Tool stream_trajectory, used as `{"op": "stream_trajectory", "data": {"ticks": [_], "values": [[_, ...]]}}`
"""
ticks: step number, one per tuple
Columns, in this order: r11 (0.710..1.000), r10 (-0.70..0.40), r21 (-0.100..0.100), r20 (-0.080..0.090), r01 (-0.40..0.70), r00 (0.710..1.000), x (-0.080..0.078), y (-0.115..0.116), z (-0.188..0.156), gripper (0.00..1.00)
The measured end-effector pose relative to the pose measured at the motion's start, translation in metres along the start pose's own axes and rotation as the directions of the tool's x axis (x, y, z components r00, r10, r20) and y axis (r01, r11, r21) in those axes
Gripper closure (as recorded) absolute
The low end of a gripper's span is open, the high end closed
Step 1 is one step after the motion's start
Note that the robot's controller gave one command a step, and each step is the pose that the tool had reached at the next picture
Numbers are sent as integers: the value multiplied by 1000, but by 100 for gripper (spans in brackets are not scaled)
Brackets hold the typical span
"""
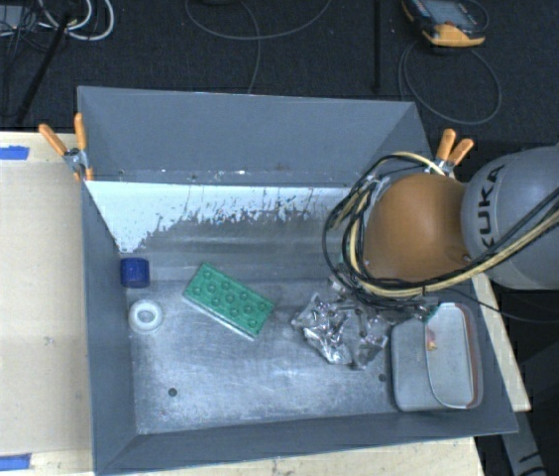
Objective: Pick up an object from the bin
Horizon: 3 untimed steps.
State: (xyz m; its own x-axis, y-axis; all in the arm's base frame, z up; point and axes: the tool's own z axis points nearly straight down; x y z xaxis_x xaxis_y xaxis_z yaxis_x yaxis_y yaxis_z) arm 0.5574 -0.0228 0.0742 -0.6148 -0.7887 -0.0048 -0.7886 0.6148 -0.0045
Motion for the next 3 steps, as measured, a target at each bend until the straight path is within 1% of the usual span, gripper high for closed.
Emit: {"op": "stream_trajectory", "data": {"ticks": [1,2,3], "values": [[982,-191,-11,-7,191,982,-26,-28,1,0],[982,-186,0,-3,186,982,-26,-31,-1,100],[983,-183,-2,-1,183,983,-28,-31,-36,100]]}}
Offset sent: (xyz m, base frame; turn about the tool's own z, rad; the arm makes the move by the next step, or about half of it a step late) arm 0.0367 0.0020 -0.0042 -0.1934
